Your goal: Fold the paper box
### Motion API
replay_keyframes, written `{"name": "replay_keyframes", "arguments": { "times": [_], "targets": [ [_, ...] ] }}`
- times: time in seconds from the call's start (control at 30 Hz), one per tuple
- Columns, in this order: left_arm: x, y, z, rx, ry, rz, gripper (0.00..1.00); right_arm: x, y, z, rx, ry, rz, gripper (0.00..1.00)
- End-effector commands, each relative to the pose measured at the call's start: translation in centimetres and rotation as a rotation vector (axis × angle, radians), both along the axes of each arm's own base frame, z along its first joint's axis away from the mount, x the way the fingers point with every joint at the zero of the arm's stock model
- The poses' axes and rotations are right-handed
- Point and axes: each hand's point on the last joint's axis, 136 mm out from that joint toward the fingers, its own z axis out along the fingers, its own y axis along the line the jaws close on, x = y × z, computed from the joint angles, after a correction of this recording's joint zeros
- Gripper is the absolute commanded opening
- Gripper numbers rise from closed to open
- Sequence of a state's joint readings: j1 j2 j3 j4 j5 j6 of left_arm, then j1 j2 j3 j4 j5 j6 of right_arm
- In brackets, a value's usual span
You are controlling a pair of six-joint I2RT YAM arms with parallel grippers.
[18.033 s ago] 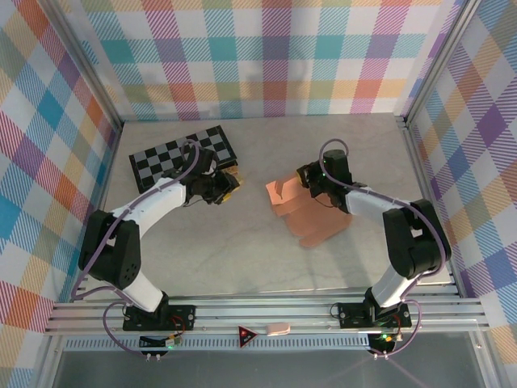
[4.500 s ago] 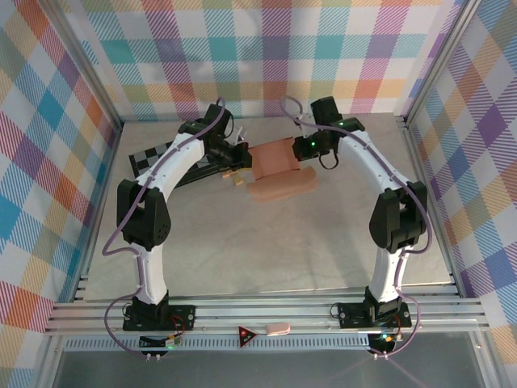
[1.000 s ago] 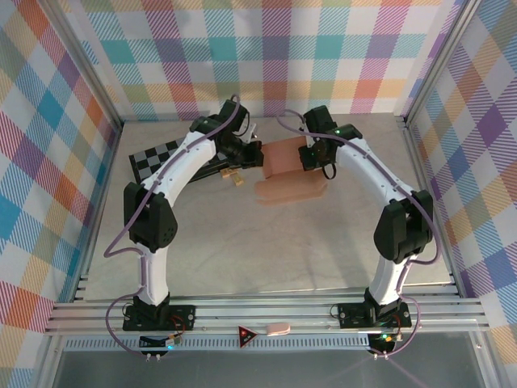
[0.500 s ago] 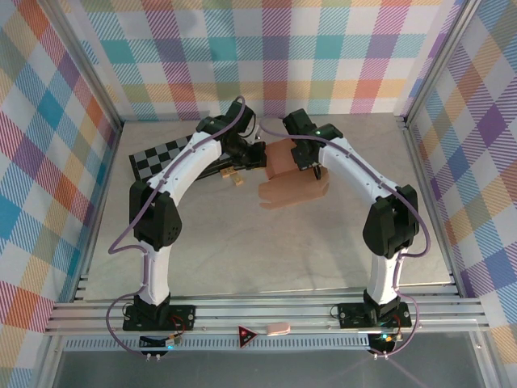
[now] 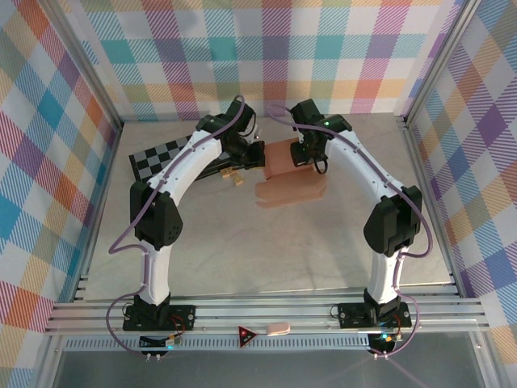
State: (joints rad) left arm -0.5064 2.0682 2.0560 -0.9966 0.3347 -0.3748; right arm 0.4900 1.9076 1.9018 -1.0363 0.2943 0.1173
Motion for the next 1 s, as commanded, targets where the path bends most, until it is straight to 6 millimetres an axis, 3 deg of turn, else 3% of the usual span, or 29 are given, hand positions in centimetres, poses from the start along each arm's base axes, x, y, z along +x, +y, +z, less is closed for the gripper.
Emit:
{"name": "replay_keyframes", "arguments": {
  "times": [0.0, 0.17, 0.37, 0.63, 0.7, 0.83, 0.97],
  "targets": [
    [-0.3, -0.1, 0.1, 0.011, 0.018, 0.007, 0.0, -1.2, -1.4, 1.3, -0.02, 0.0, -0.028, 0.46],
    [-0.3, -0.3, 0.1, 0.004, 0.02, 0.002, 0.0, -1.2, -2.3, 0.7, -0.059, -0.029, -0.047, 0.35],
    [-0.4, -0.5, 0.2, 0.001, 0.02, -0.002, 0.0, 0.8, -2.5, 0.1, -0.106, -0.057, -0.071, 0.26],
    [-0.6, -0.6, 0.1, 0.002, 0.022, -0.006, 0.0, 2.6, -2.2, -0.9, -0.143, -0.07, -0.089, 0.22],
    [-0.5, -0.7, 0.1, 0.001, 0.023, -0.005, 0.0, 2.8, -2.3, -1.0, -0.162, -0.072, -0.092, 0.15],
    [-0.3, -0.8, 0.2, -0.001, 0.022, -0.002, 0.0, 2.6, -2.6, -1.1, -0.22, -0.08, -0.097, 0.14],
    [-0.2, -0.9, 0.3, -0.002, 0.023, -0.002, 0.0, 2.3, -3.0, -1.1, -0.287, -0.101, -0.11, 0.06]
  ]
}}
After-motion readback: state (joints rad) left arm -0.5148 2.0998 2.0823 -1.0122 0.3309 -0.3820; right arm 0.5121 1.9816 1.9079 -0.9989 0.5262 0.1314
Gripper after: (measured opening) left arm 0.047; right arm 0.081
